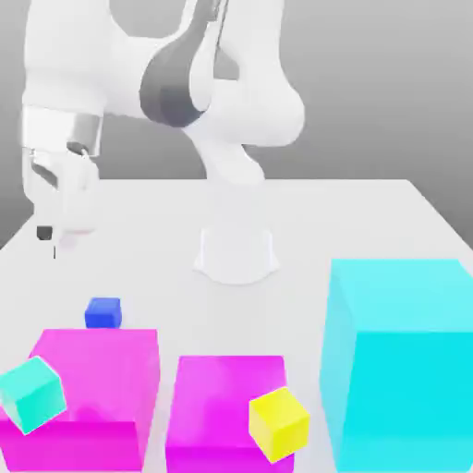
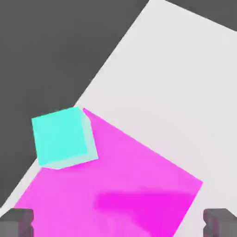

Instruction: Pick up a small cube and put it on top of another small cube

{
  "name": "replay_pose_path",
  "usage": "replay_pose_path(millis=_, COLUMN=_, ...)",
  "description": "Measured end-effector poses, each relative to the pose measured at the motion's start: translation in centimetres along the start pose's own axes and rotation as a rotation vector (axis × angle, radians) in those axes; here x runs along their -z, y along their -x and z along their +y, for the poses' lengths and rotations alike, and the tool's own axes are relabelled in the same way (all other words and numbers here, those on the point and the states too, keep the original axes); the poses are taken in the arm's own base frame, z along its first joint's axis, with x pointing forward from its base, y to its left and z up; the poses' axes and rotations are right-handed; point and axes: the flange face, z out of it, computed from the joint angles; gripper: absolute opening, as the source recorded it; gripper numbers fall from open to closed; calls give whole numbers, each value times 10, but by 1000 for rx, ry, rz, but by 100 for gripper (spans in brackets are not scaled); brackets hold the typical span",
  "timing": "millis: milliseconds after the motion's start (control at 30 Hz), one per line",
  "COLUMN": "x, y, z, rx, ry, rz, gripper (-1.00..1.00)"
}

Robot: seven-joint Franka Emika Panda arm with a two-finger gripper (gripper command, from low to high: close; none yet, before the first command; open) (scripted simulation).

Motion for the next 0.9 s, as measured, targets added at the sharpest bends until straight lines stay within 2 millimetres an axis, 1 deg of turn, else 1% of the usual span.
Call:
replay_pose_path(millis=100, x=-43, y=-23, z=44, rx=-169, ry=87, rz=-7, gripper=0)
replay_pose_path(millis=200, x=-77, y=-38, z=94, rx=-338, ry=171, rz=-16, gripper=0)
replay_pose_path(millis=233, x=-87, y=-40, z=106, rx=-379, ry=192, rz=-18, gripper=0)
replay_pose_path(millis=267, x=-94, y=-41, z=113, rx=-400, ry=202, rz=-17, gripper=0)
replay_pose_path(millis=433, x=-128, y=-42, z=122, rx=-420, ry=211, rz=-11, gripper=0)
replay_pose_path(millis=467, x=-128, y=-42, z=122, rx=-420, ry=211, rz=-11, gripper=0)
replay_pose_path(millis=533, x=-147, y=-40, z=128, rx=-419, ry=212, rz=-13, gripper=0)
replay_pose_path(millis=567, x=-154, y=-39, z=131, rx=-419, ry=212, rz=-16, gripper=-100)
replay_pose_path(millis=733, x=-153, y=-39, z=131, rx=-420, ry=210, rz=-15, gripper=-100)
replay_pose_path(millis=767, x=-157, y=-38, z=132, rx=-420, ry=210, rz=-17, gripper=-100)
replay_pose_path(millis=833, x=-151, y=-39, z=129, rx=-421, ry=210, rz=-15, gripper=-100)
replay_pose_path(millis=900, x=-139, y=-41, z=125, rx=-421, ry=210, rz=-12, gripper=-100)
